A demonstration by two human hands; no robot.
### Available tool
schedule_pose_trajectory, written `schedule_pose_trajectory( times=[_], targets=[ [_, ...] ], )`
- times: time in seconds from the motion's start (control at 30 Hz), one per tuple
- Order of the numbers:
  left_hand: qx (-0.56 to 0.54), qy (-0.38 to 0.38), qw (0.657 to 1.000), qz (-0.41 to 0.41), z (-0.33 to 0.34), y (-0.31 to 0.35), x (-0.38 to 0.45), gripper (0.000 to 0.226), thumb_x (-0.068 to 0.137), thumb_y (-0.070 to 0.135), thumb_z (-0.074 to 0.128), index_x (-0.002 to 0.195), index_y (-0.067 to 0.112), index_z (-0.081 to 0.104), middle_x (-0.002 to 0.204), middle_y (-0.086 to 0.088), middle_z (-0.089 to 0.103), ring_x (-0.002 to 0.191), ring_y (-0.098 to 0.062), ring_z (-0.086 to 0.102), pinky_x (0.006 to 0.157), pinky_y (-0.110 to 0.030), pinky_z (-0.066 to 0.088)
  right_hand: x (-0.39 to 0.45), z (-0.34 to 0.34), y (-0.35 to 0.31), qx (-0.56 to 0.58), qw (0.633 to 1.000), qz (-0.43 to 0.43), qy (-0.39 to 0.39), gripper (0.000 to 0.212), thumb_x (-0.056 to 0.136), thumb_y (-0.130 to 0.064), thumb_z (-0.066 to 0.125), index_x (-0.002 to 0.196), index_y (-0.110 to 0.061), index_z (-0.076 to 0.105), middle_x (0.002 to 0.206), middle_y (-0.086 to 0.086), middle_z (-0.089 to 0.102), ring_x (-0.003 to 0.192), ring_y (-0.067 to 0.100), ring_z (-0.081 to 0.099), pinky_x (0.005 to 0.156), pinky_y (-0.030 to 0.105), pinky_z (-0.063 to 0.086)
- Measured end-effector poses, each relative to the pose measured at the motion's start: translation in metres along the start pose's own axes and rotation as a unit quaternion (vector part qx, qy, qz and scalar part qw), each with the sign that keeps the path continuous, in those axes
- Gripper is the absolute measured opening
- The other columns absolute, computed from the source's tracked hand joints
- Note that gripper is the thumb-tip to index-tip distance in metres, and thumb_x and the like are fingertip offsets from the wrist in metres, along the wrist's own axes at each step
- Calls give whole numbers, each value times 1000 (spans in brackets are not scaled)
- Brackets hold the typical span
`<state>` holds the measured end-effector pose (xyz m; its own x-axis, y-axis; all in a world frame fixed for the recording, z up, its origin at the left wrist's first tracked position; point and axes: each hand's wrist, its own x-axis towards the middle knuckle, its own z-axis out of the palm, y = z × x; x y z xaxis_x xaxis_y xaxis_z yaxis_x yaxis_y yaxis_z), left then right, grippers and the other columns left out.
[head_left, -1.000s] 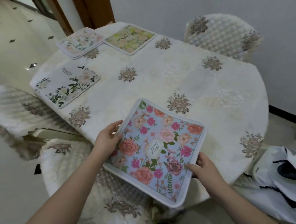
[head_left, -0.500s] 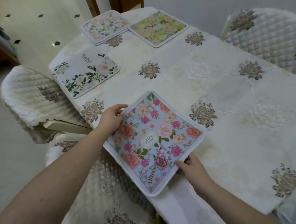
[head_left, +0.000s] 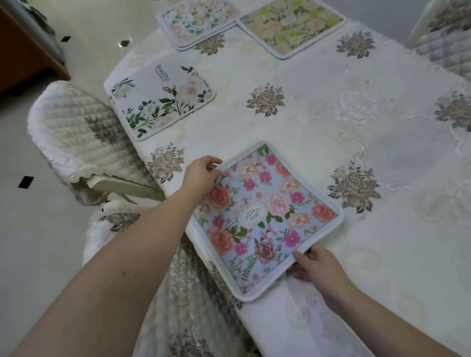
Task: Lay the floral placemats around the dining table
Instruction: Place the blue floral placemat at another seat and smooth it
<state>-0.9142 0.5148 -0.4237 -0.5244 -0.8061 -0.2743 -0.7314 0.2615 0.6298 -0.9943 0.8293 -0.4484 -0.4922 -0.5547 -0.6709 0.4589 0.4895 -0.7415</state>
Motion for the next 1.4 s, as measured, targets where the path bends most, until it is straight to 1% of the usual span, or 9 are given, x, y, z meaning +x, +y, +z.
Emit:
schedule_pose_trajectory(
  times=[0.27,0.7,0.8,0.9,1.03,1.1,1.17,1.3,1.4],
  targets=[
    [-38,23,999,-27,4,-7,11,25,98,15,61,123,15,63,93,-3,60,80,-19,56,73,-34,48,12,4,2,4,1000,3,-4,12,94,-2,60,106,1,62,94,19,73,79,29,72,66,29,58],
    [-22,3,1000,-19,5,-14,6,36,99,13,52,134,16,57,133,-7,61,113,-24,60,88,-33,50,11,12,2,1,999,1,37,7,94,-2,60,101,0,63,89,17,72,70,20,71,61,25,57],
    [-35,-11,999,-37,4,-9,-5,44,101,24,52,144,22,46,141,-5,53,102,-20,61,76,-30,48,5,15,1,-23,998,-17,56,6,94,-9,64,99,-10,60,86,8,73,70,16,73,54,26,56],
    [-28,-3,999,-21,10,-8,-20,47,100,24,51,146,20,42,141,-8,53,97,-26,64,71,-30,51,0,14,6,-92,992,-26,83,16,91,-21,69,93,-7,60,77,9,74,64,17,72,53,31,58],
    [-71,-1,997,-11,35,-7,-55,48,99,19,49,147,20,43,105,-2,61,71,-11,57,64,-24,46,-11,13,15,-162,981,-42,103,26,96,-32,61,85,-9,64,68,6,70,53,14,67,49,25,51],
    [-43,-3,999,22,54,-7,-74,48,99,19,49,146,18,44,127,-4,58,93,-14,61,88,-35,50,-14,14,19,-196,971,-65,124,27,98,-34,55,84,-13,64,66,2,69,50,8,64,50,21,46],
    [10,-5,999,45,73,-7,-93,47,99,21,48,146,17,44,147,-4,47,131,-22,48,113,-44,35,-17,14,18,-210,962,-106,139,23,99,-33,53,84,-19,63,67,-2,68,55,5,64,56,22,45],
    [35,18,998,55,105,-2,-137,51,101,22,43,151,18,35,162,-1,26,150,-21,19,123,-41,13,-11,17,-2,-253,937,-198,134,11,101,-25,51,93,-28,59,84,-8,67,77,5,63,65,20,46],
    [29,45,997,60,124,-1,-159,52,106,28,34,156,17,26,165,1,17,153,-17,8,125,-38,5,15,27,-15,-319,902,-275,97,21,101,-18,48,115,-19,63,106,-4,68,98,12,63,85,27,49]
  ],
)
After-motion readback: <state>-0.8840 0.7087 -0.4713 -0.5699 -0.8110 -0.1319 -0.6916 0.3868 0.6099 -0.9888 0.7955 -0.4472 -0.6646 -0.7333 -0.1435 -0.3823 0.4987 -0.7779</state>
